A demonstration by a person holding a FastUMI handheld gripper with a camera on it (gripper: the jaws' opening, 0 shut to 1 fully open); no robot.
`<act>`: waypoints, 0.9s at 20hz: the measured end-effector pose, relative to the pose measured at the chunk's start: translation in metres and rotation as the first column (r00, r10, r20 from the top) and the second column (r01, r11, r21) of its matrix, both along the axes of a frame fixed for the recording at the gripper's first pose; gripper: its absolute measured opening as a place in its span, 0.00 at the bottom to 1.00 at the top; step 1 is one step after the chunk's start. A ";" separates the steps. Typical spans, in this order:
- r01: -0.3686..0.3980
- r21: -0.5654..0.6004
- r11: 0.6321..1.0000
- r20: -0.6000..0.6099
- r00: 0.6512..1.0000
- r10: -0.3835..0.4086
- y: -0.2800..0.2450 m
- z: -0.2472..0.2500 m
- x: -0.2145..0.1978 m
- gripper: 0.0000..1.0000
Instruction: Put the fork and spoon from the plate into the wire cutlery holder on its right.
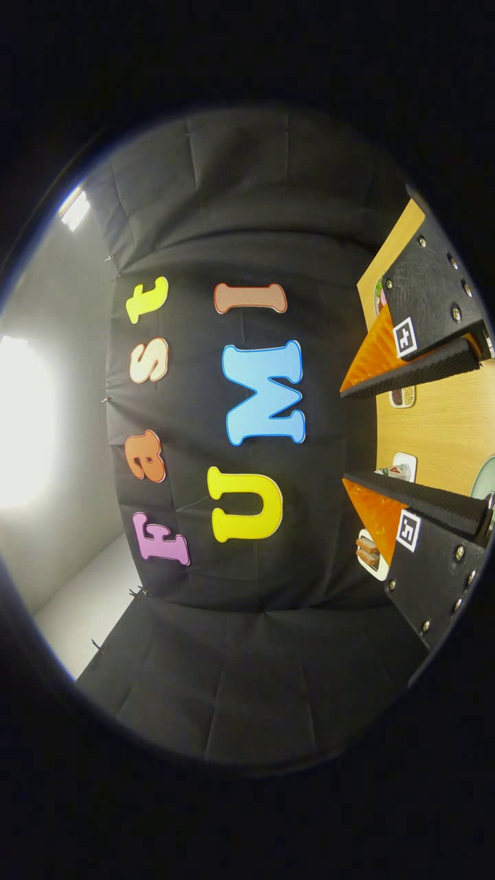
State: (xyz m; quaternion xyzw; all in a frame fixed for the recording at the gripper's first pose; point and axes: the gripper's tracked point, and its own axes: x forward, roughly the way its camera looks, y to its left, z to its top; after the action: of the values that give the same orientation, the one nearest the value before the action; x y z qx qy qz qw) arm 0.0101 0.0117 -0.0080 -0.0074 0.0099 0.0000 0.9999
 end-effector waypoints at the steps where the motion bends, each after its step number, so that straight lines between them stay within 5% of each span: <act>1: -0.006 -0.002 1.000 -0.005 1.000 0.006 0.003 -0.002 0.001 0.66; 11: -0.113 0.006 0.994 -0.219 0.969 0.112 0.038 -0.072 0.006 0.66; 18: -0.198 0.100 0.975 -0.513 0.830 0.221 0.069 -0.174 -0.006 0.66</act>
State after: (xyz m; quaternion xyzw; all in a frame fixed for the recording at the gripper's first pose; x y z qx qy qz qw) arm 0.0040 0.0810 -0.1817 0.0129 0.2790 0.1117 0.9537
